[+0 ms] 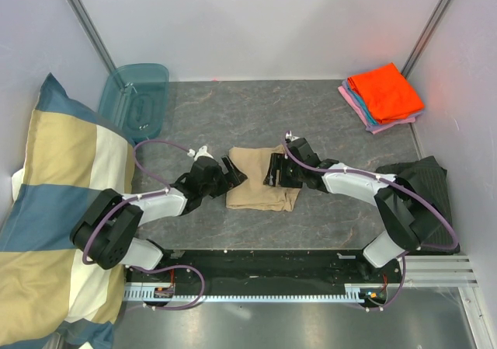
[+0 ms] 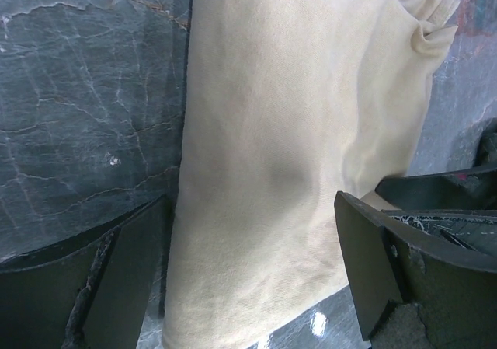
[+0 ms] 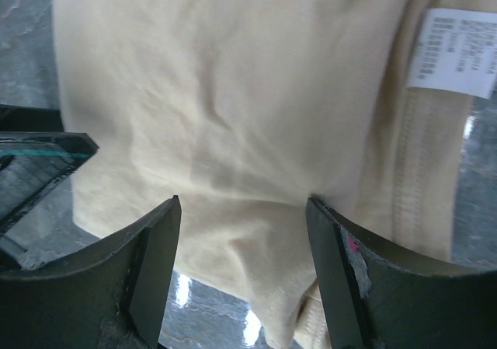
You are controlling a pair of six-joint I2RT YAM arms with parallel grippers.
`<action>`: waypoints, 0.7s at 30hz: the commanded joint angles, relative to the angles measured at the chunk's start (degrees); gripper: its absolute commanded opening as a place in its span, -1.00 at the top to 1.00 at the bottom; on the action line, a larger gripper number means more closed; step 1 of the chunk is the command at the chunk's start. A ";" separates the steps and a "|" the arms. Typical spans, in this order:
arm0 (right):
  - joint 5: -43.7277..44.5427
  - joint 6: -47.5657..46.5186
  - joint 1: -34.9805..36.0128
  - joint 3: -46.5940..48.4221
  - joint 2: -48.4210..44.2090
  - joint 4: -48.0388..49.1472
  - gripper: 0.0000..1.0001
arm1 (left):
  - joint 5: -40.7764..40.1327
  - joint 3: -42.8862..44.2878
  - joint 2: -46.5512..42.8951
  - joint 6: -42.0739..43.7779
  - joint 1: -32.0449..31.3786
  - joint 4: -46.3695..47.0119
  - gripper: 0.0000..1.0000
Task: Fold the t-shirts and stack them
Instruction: Smooth out wrinkles on the folded tshirt
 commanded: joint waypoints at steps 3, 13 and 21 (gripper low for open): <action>8.71 -1.00 0.07 1.03 -2.12 -6.64 -0.47 | -0.96 -1.33 4.00 -0.94 -0.17 -7.73 -0.92; 27.08 -3.45 -0.01 4.46 -7.57 -17.10 -0.49 | -0.61 -1.07 4.96 -0.50 -0.17 -7.82 -0.92; 23.94 -4.34 -4.66 2.36 -5.65 -11.06 -0.55 | -0.44 0.25 4.79 0.12 -0.17 -8.96 -0.92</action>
